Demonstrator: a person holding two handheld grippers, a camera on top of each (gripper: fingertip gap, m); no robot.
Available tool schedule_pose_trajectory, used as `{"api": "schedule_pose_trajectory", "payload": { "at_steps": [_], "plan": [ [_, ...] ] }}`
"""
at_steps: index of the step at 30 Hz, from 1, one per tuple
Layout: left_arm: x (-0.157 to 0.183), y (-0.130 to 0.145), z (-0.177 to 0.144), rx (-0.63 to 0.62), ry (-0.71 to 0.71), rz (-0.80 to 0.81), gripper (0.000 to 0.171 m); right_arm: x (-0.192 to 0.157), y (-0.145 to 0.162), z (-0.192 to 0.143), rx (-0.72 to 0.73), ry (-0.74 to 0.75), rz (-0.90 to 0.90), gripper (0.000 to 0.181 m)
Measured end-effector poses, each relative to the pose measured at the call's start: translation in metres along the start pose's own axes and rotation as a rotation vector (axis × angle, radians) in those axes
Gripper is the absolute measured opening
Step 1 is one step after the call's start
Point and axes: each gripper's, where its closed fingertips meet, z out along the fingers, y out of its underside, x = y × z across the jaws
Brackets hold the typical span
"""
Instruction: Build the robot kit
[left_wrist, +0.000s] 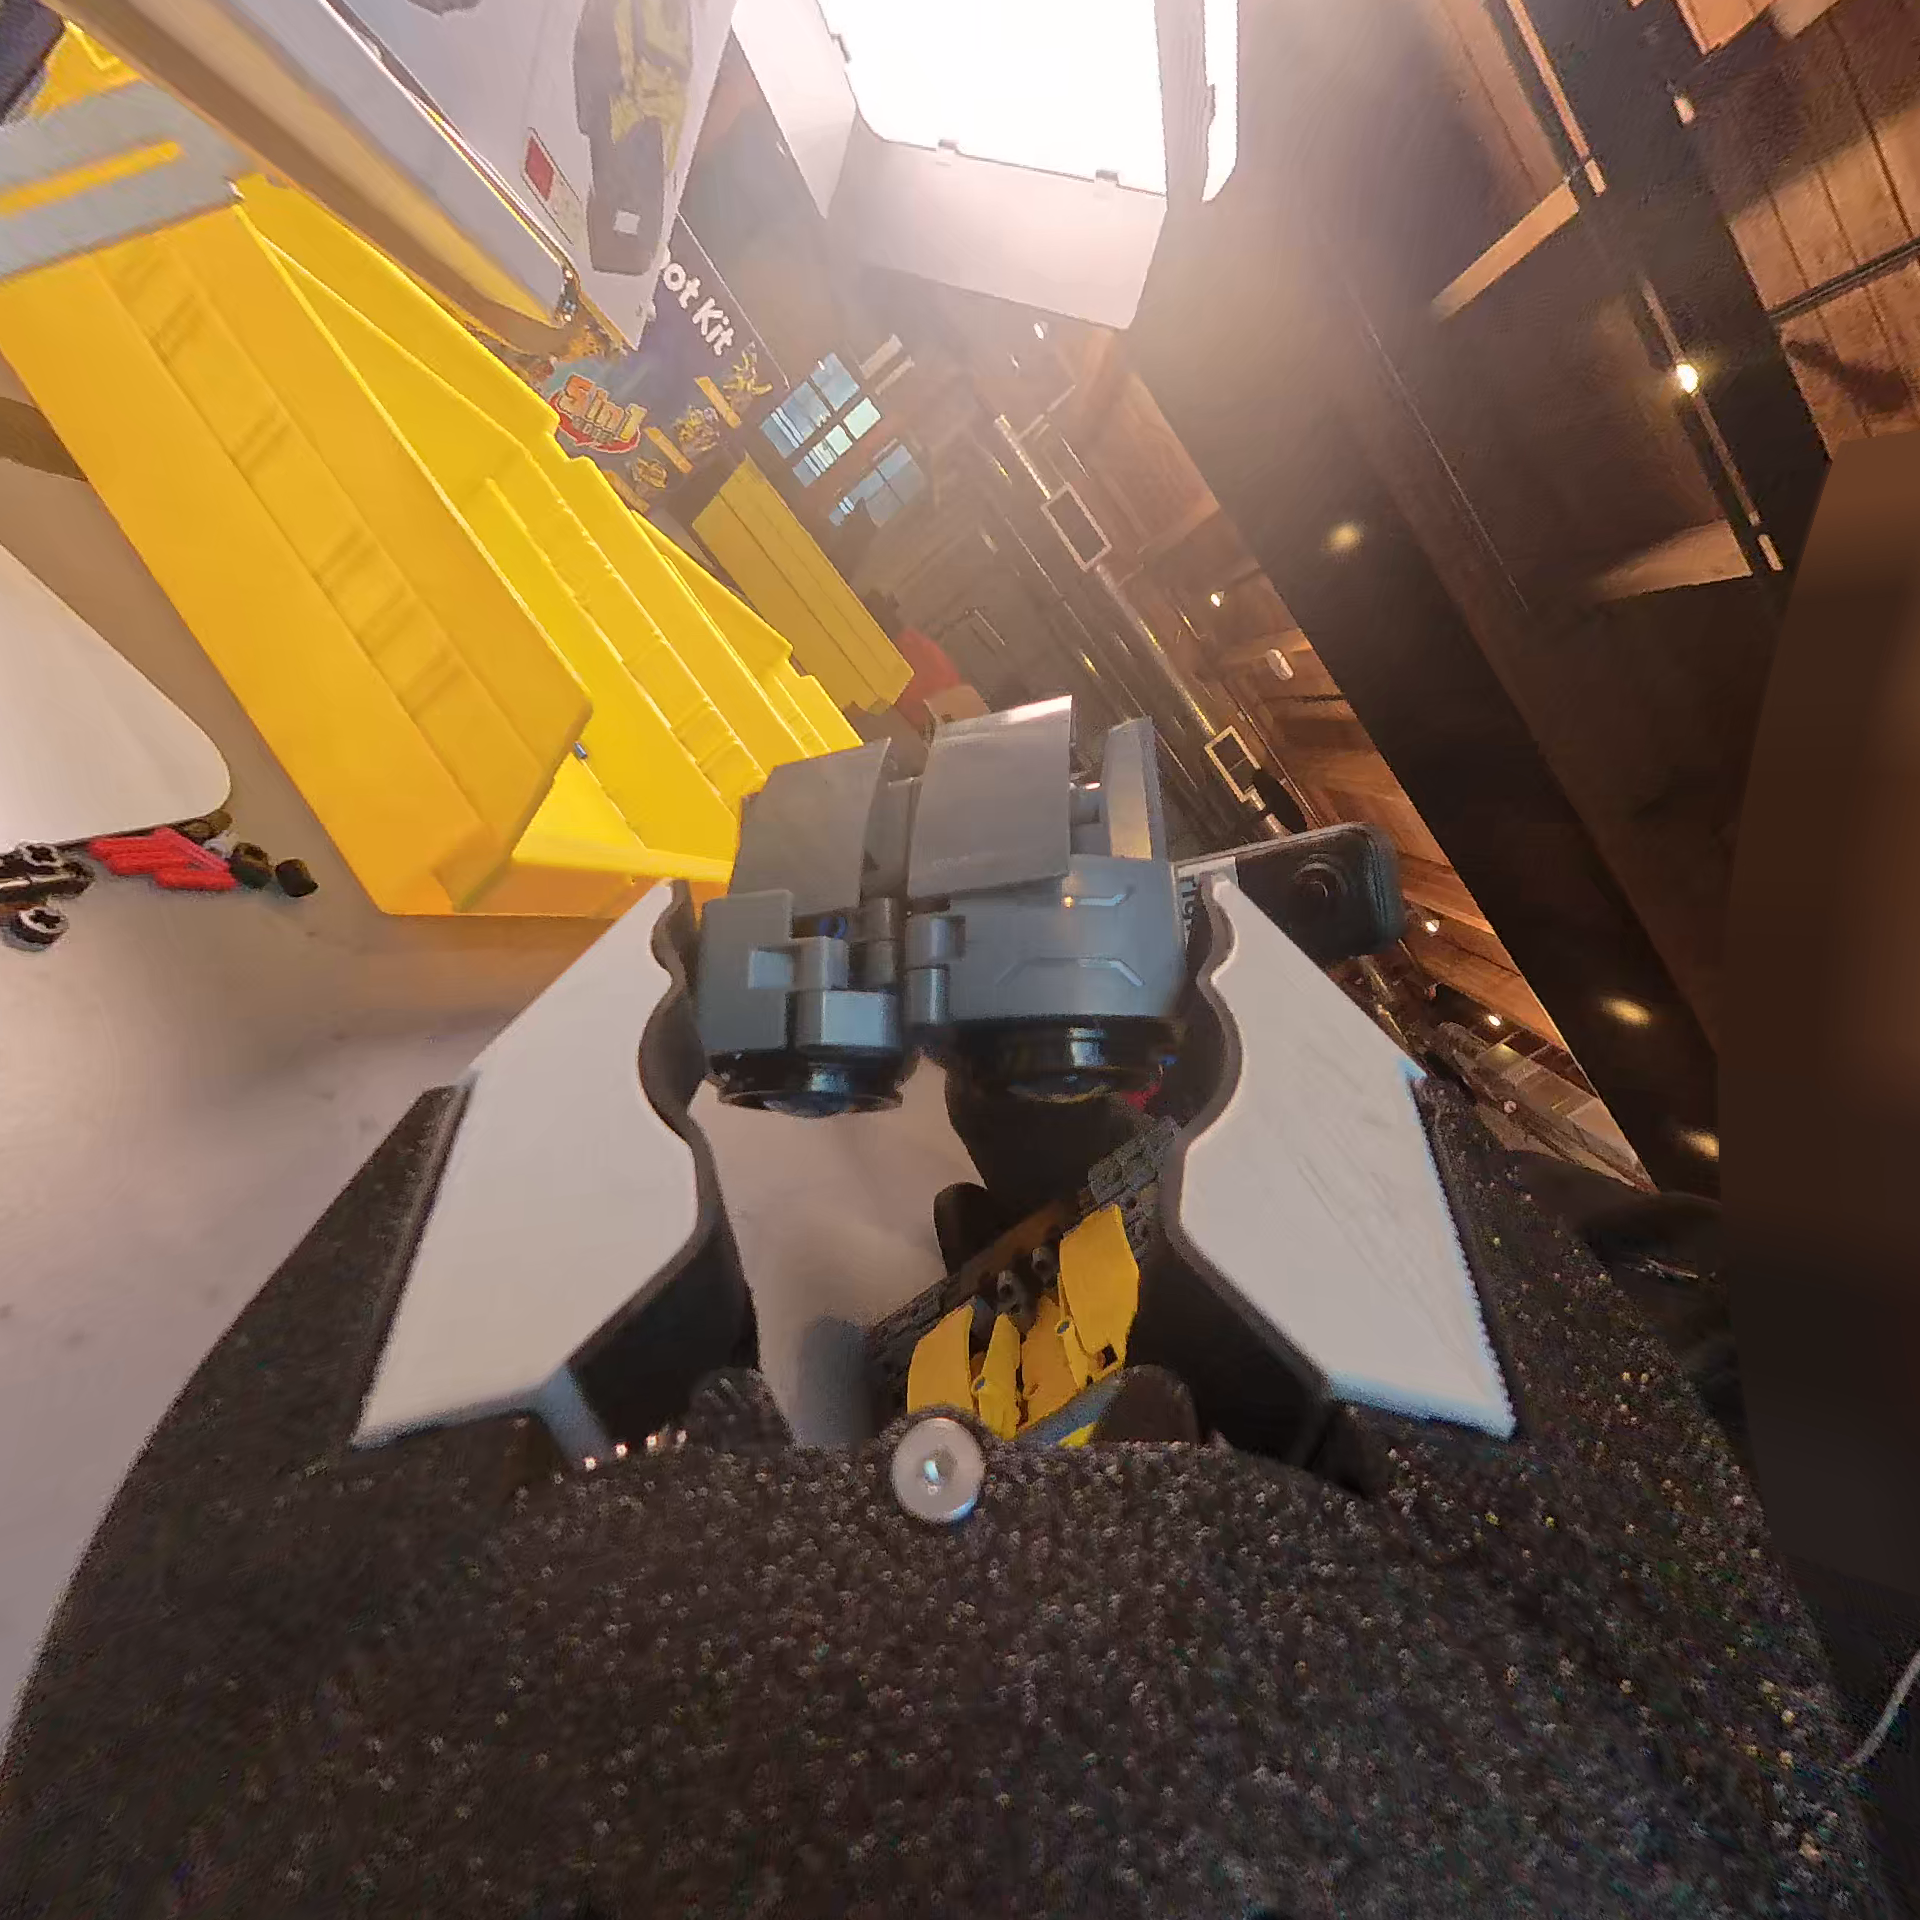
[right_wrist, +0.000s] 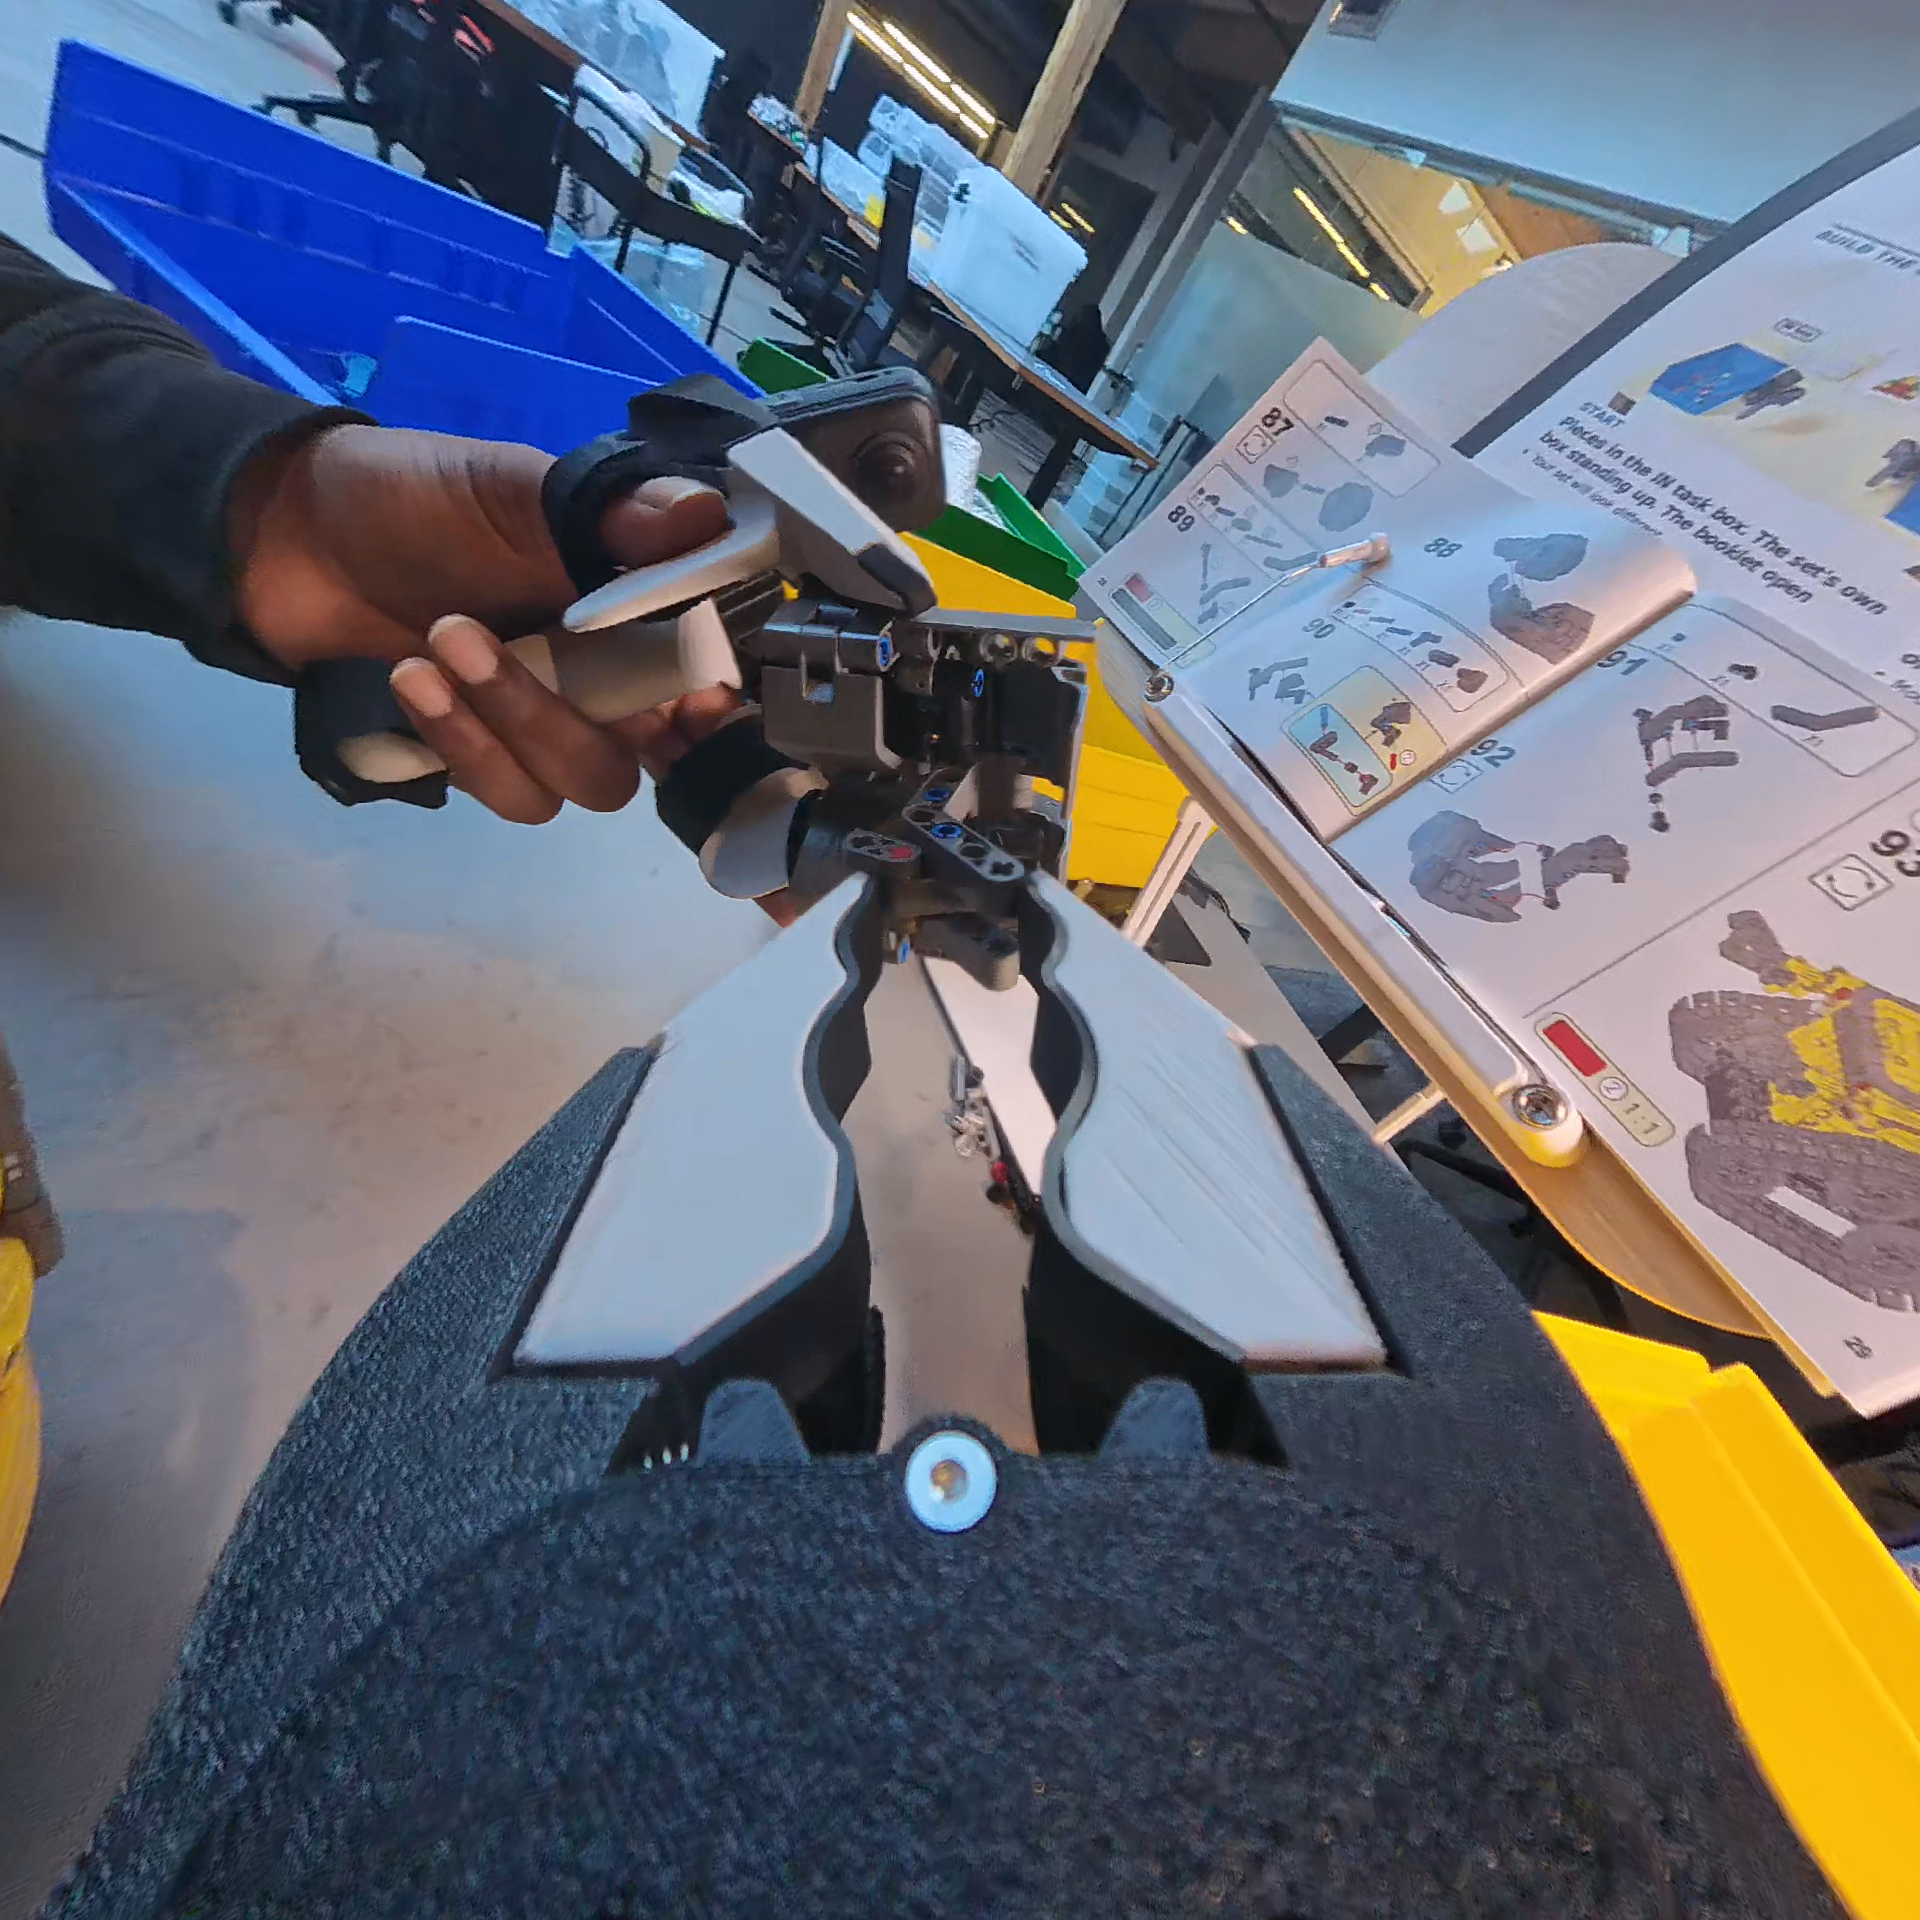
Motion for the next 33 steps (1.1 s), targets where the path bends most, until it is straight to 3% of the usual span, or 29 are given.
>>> {"api": "schedule_pose_trajectory", "payload": {
  "at_steps": [7,13,18,33],
  "plan": [
    [-0.012,-0.019,-0.007,0.21,-0.055,-0.093,0.093,0.012,0.0,0.01,-0.057,0.176,-0.071,0.048],
    [0.0,-0.011,0.006,0.243,-0.088,-0.048,0.093,0.025,-0.006,0.011,-0.068,0.308,-0.173,0.043],
    [0.009,-0.012,0.01,0.17,-0.146,0.081,0.092,0.027,-0.012,0.005,-0.029,0.282,-0.124,0.041],
    [0.012,-0.006,0.01,0.043,-0.118,0.114,0.092,0.011,-0.012,-0.004,0.027,0.035,-0.102,0.037]
  ]
}}
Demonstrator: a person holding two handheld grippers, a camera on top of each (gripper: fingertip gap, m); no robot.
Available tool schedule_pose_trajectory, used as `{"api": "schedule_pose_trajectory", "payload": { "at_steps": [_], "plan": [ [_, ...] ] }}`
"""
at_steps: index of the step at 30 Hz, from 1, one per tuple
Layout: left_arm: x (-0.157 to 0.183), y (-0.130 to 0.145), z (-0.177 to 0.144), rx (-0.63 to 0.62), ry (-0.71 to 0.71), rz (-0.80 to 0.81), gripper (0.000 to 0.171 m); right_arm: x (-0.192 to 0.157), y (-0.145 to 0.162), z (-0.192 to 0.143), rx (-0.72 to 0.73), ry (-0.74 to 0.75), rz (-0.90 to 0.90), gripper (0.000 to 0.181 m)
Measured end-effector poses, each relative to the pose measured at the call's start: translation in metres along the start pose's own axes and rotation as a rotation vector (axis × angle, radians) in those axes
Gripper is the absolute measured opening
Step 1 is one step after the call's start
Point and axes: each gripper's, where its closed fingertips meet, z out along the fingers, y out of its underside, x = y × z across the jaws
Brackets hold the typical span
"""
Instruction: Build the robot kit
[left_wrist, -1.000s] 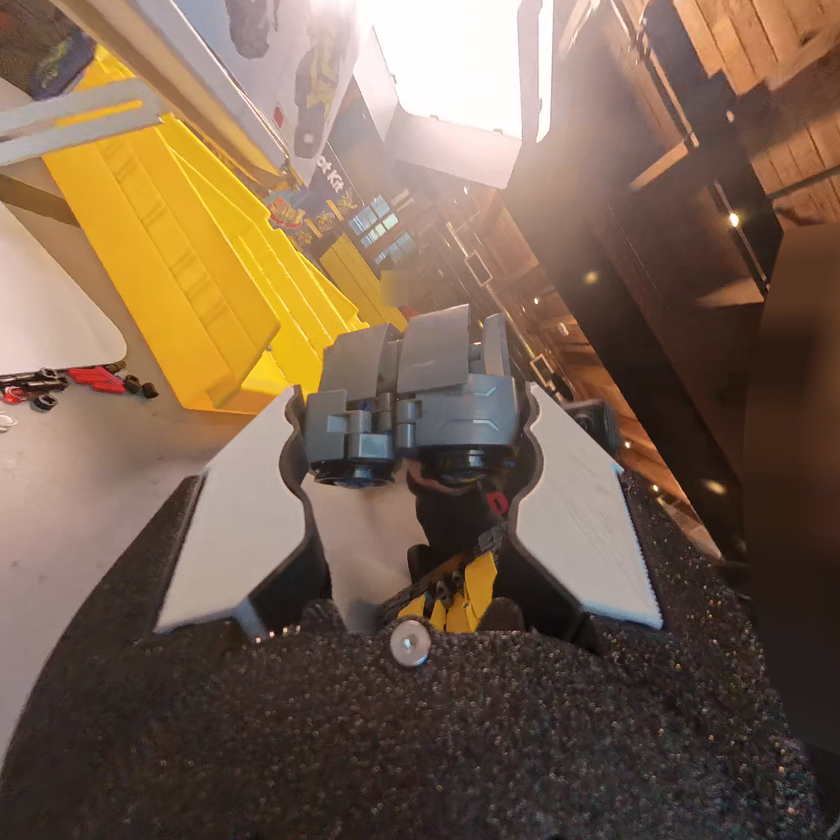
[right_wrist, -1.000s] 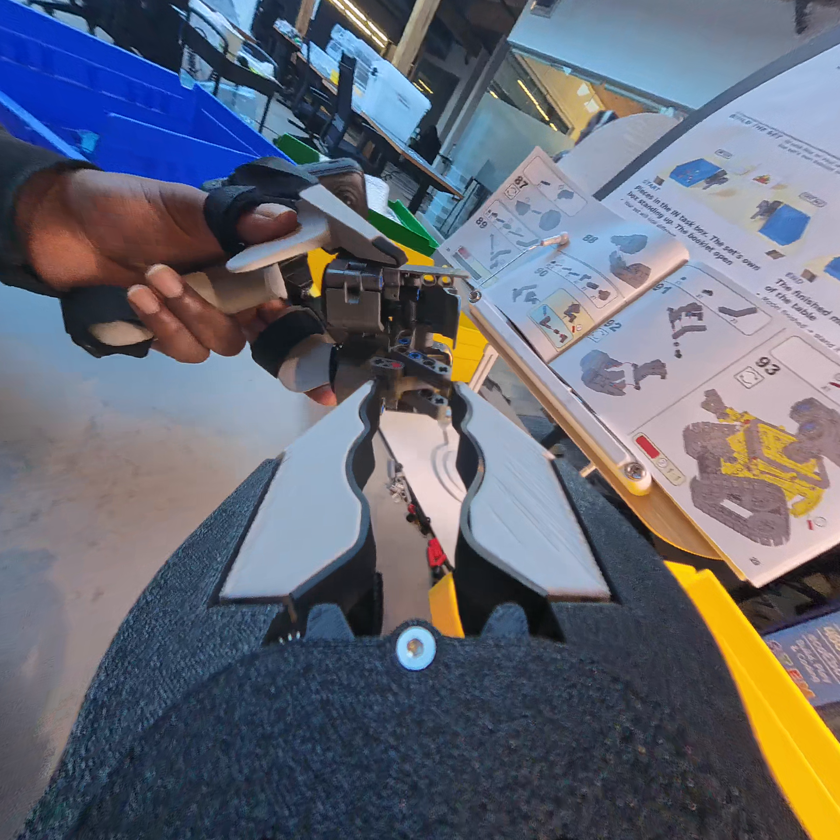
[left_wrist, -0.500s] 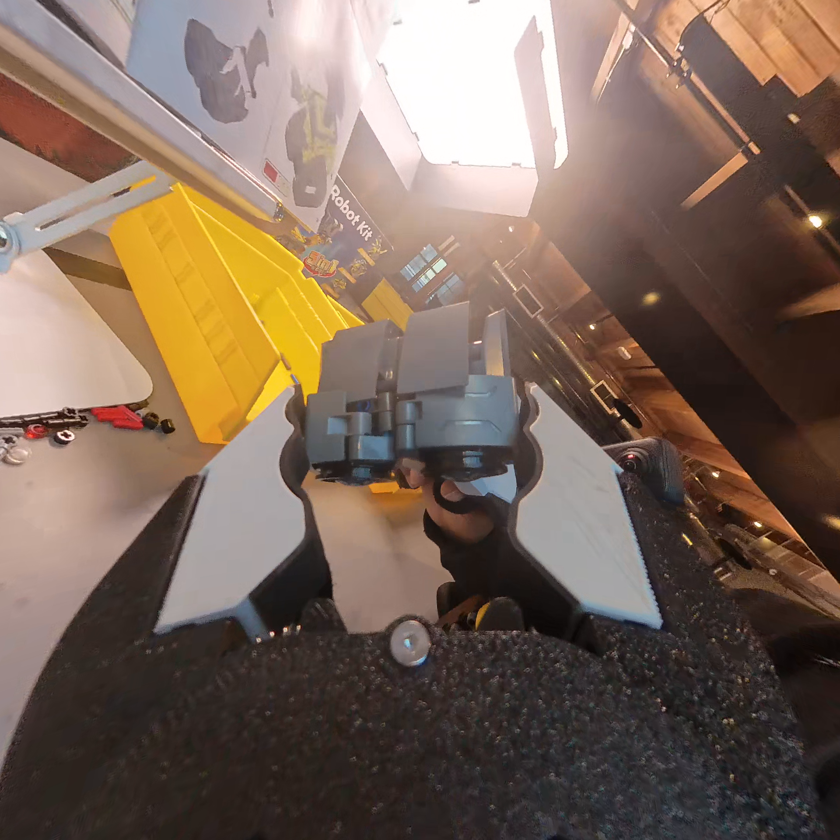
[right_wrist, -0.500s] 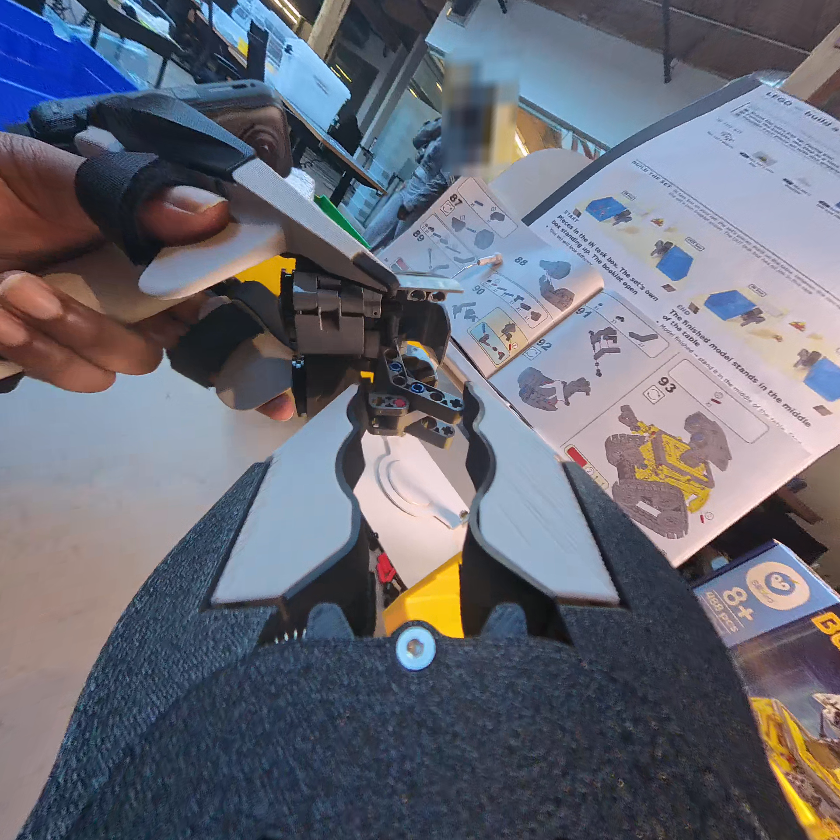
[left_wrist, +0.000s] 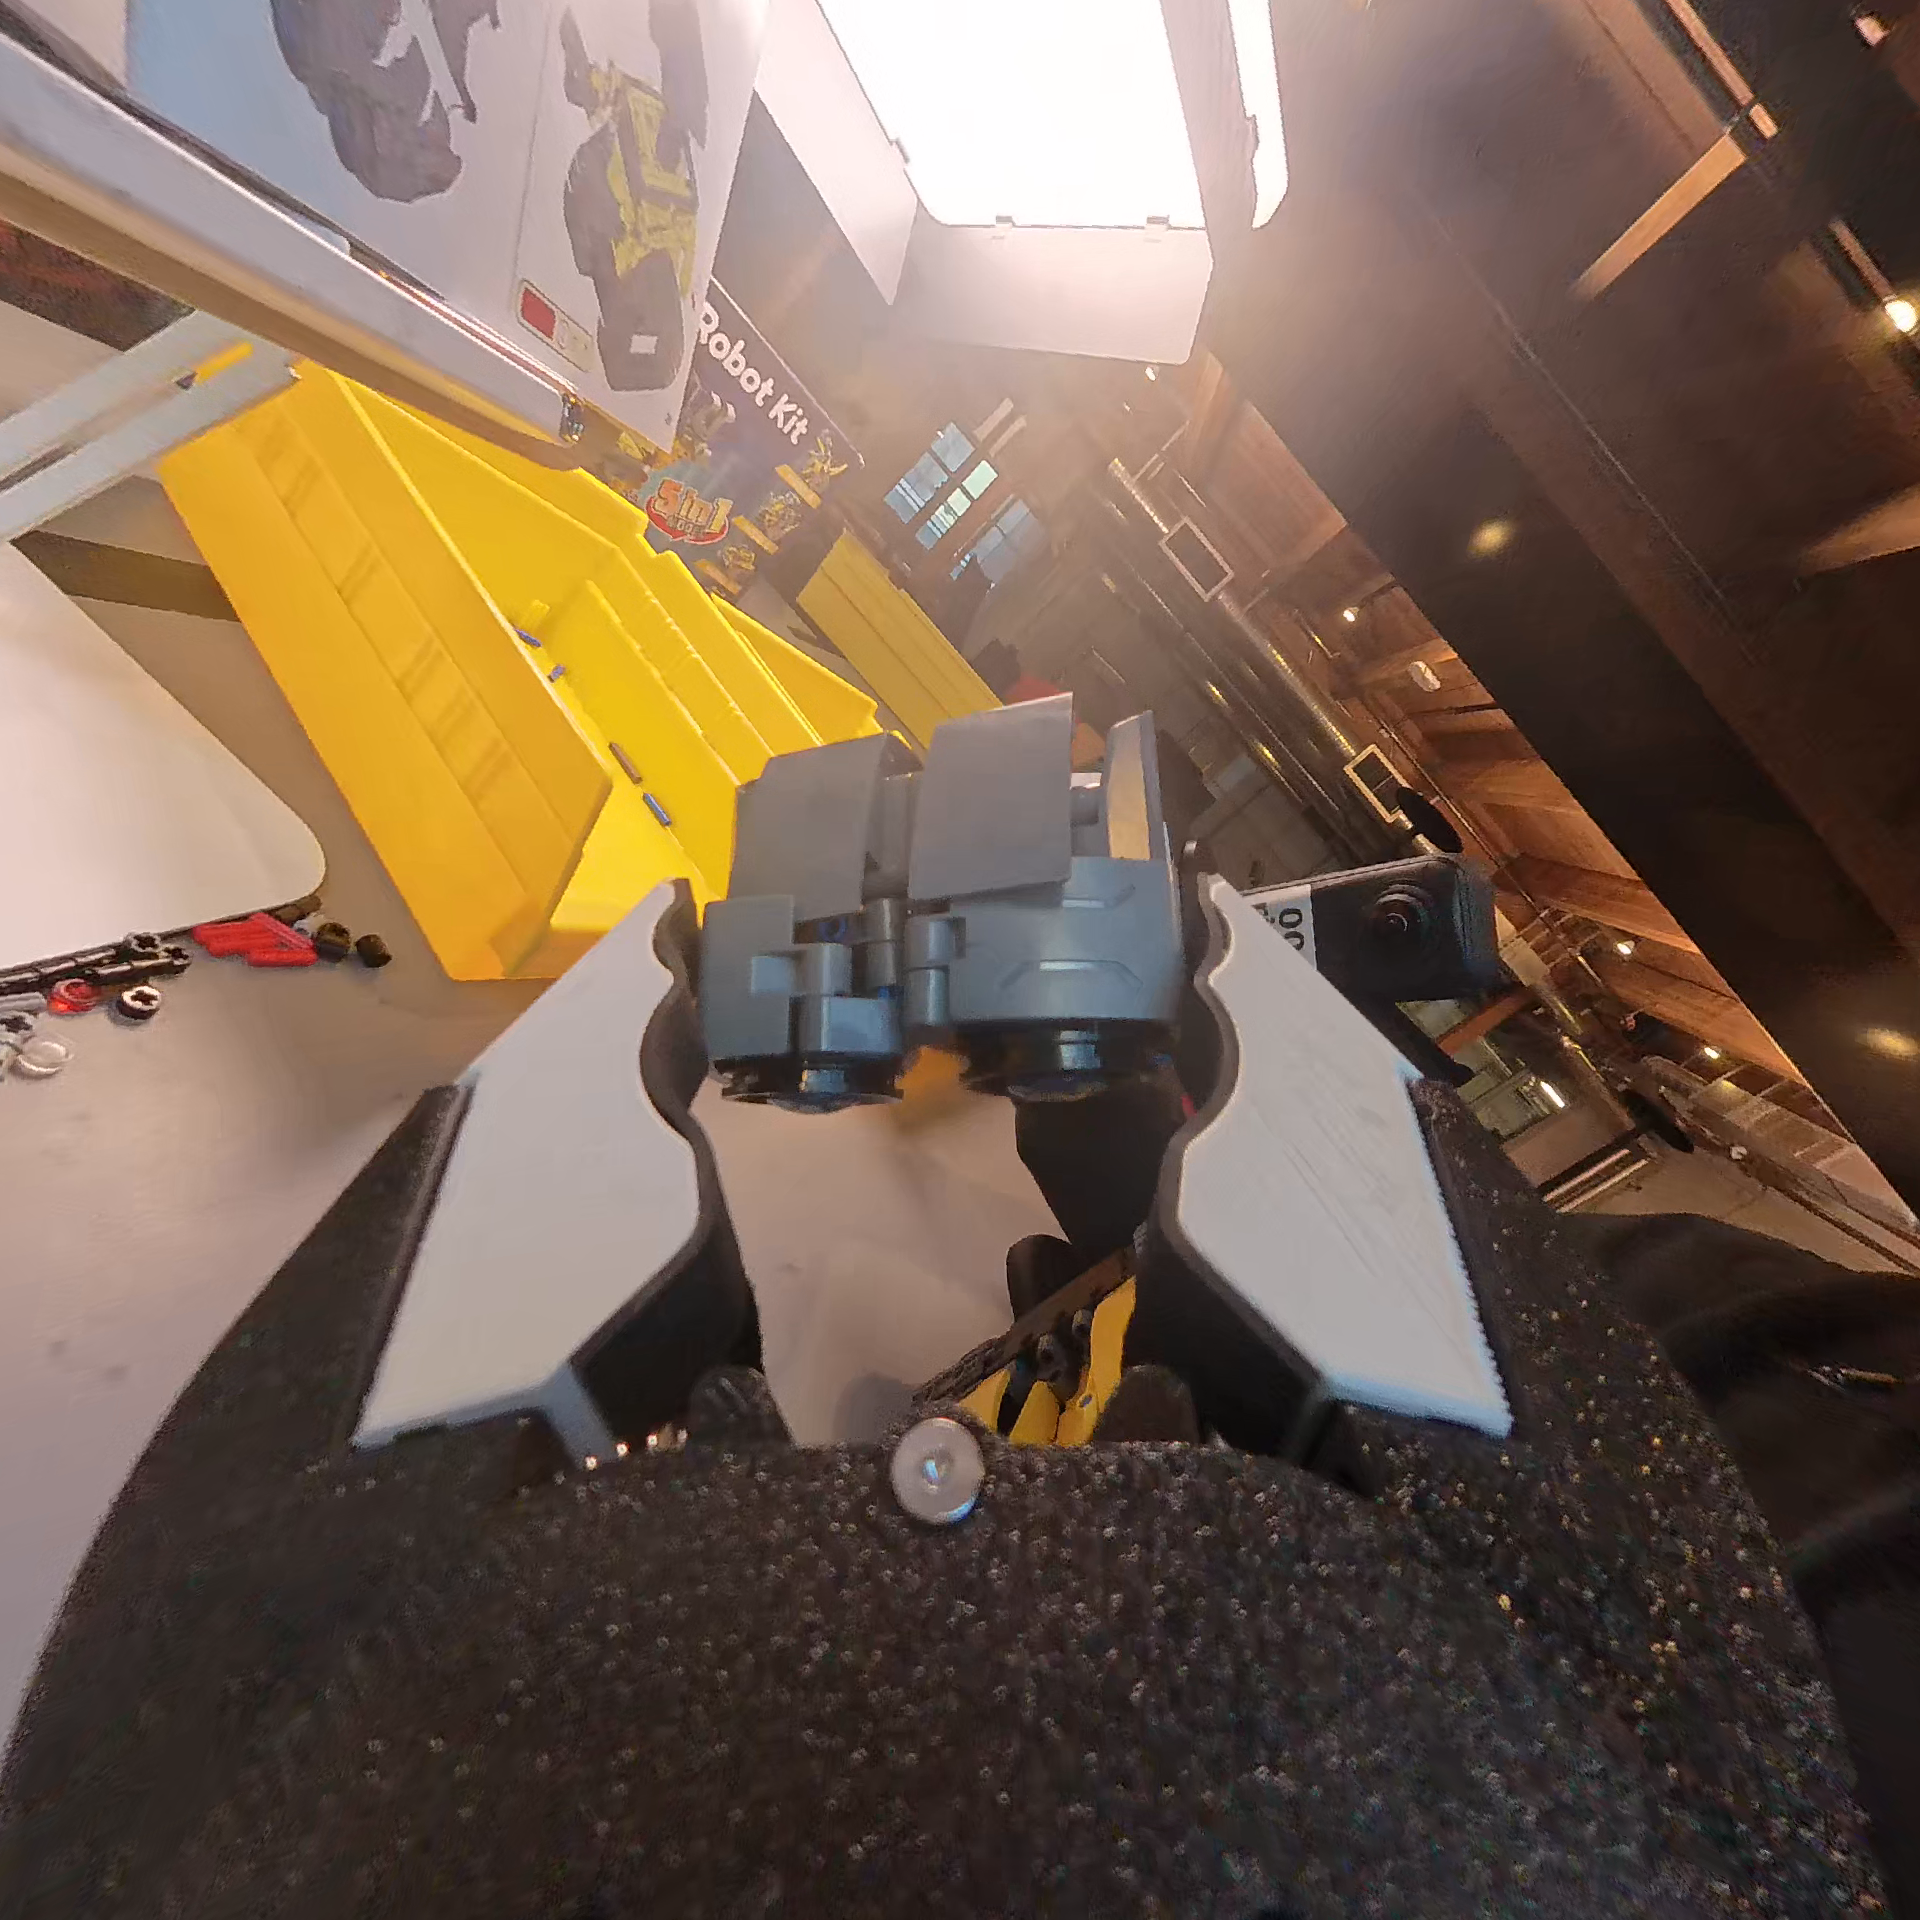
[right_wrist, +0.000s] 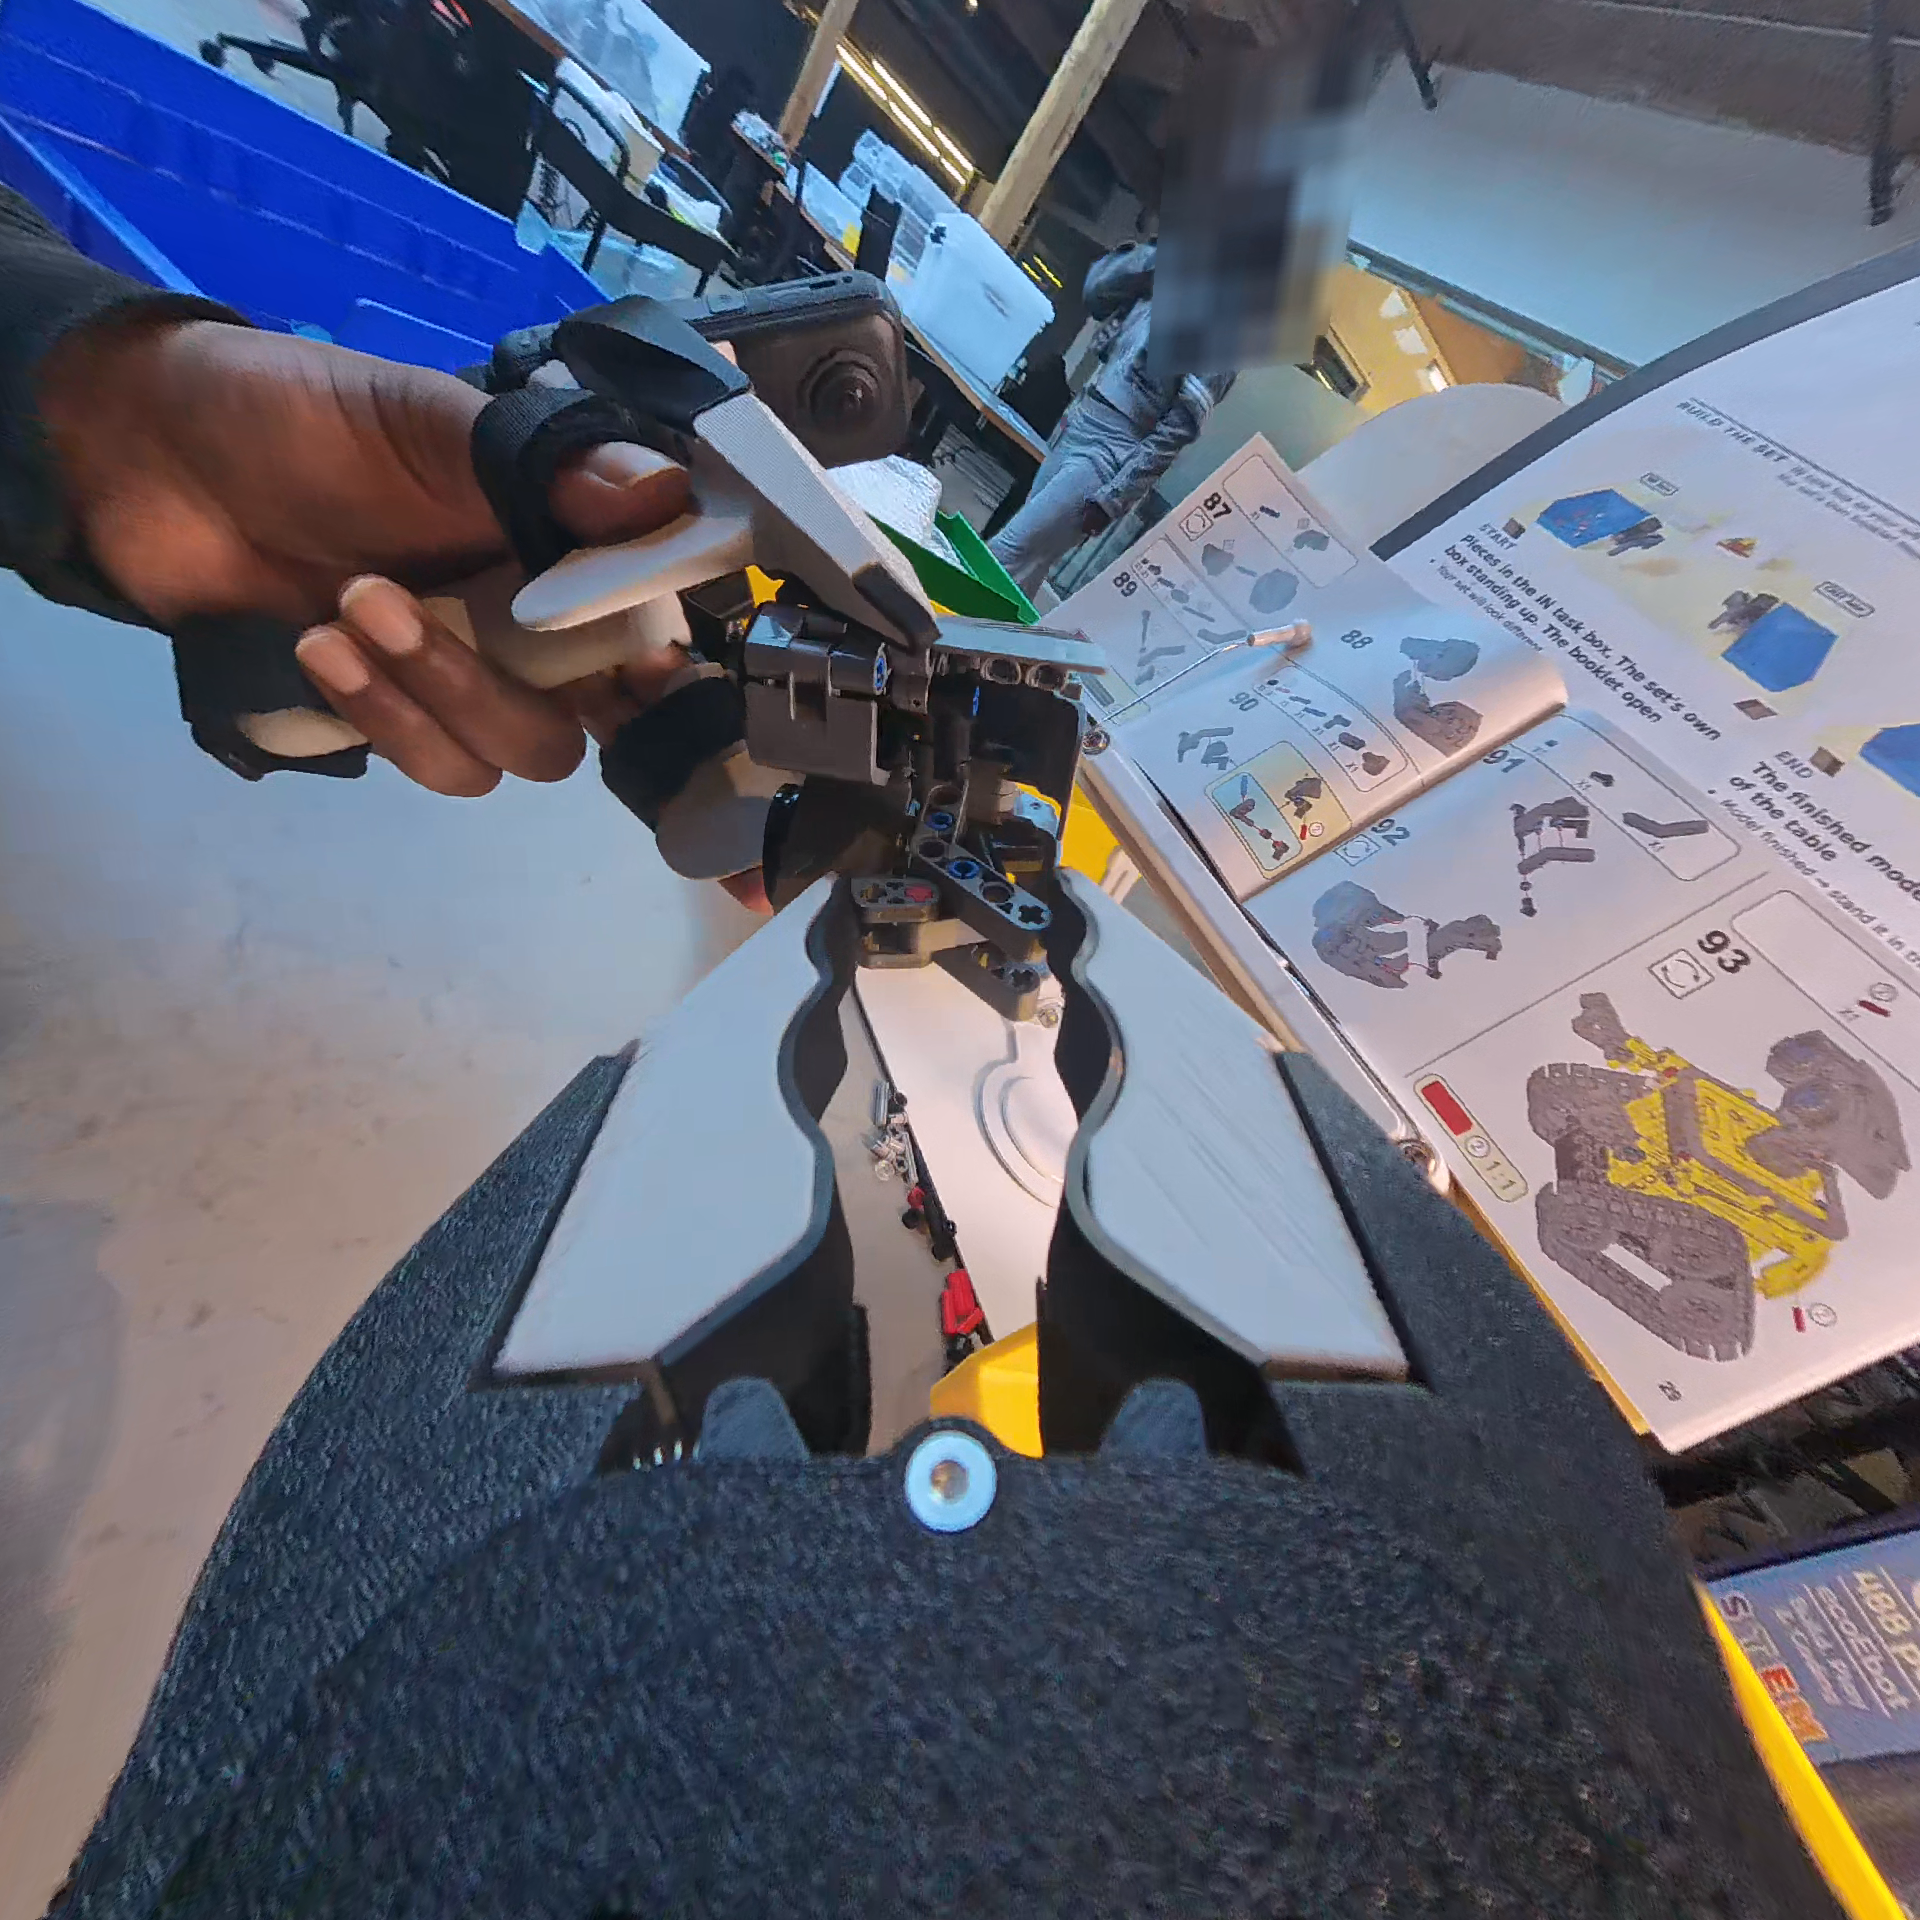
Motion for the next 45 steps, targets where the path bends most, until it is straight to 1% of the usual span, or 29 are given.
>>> {"api": "schedule_pose_trajectory", "payload": {
  "at_steps": [7,9,11,14,17,20,22,25,30,32,35,36,38,40,45],
  "plan": [
    [0.001,0.004,0.002,-0.022,0.021,-0.012,0.092,-0.007,0.001,-0.007,0.029,-0.106,0.034,0.034],
    [-0.001,0.004,0.003,-0.012,0.017,-0.019,0.092,-0.007,0.003,-0.007,0.026,-0.104,0.042,0.035],
    [-0.004,0.002,0.002,0.009,0.006,-0.025,0.092,-0.006,0.004,-0.004,0.012,-0.064,0.032,0.036],
    [-0.007,-0.003,-0.001,0.056,-0.013,-0.038,0.092,-0.001,0.005,0.001,-0.015,0.046,0.005,0.039],
    [-0.01,-0.008,-0.004,0.108,-0.032,-0.051,0.092,0.001,0.006,0.008,-0.06,0.122,0.0,0.049],
    [-0.008,-0.008,-0.003,0.14,-0.031,-0.067,0.092,0.009,0.006,0.011,-0.088,0.224,-0.069,0.046],
    [-0.007,-0.008,-0.002,0.149,-0.04,-0.054,0.092,0.01,0.006,0.011,-0.095,0.25,-0.08,0.046],
    [-0.002,-0.009,-0.003,0.129,-0.032,-0.029,0.092,0.011,0.002,0.009,-0.086,0.268,-0.082,0.046],
    [0.004,-0.012,-0.004,0.085,-0.025,0.023,0.091,0.011,-0.003,0.008,-0.071,0.243,-0.059,0.044],
    [0.003,-0.013,-0.005,0.078,-0.027,0.03,0.091,0.007,-0.003,0.007,-0.063,0.206,-0.05,0.043],
    [0.001,-0.026,-0.014,0.084,-0.036,0.062,0.088,-0.011,0.001,0.008,-0.055,0.109,-0.06,0.031],
    [0.003,-0.025,-0.014,0.052,-0.033,0.08,0.089,-0.013,0.0,0.008,-0.047,0.105,-0.063,0.029],
    [0.006,-0.025,-0.015,0.037,-0.026,0.098,0.089,-0.015,-0.003,0.006,-0.025,0.071,-0.065,0.028],
    [0.008,-0.023,-0.015,0.017,-0.001,0.07,0.089,-0.017,-0.006,0.004,0.001,0.022,-0.059,0.027],
    [0.006,-0.018,-0.014,-0.008,0.028,0.018,0.089,-0.02,-0.006,0.001,0.021,0.0,-0.054,0.027]
  ]
}}
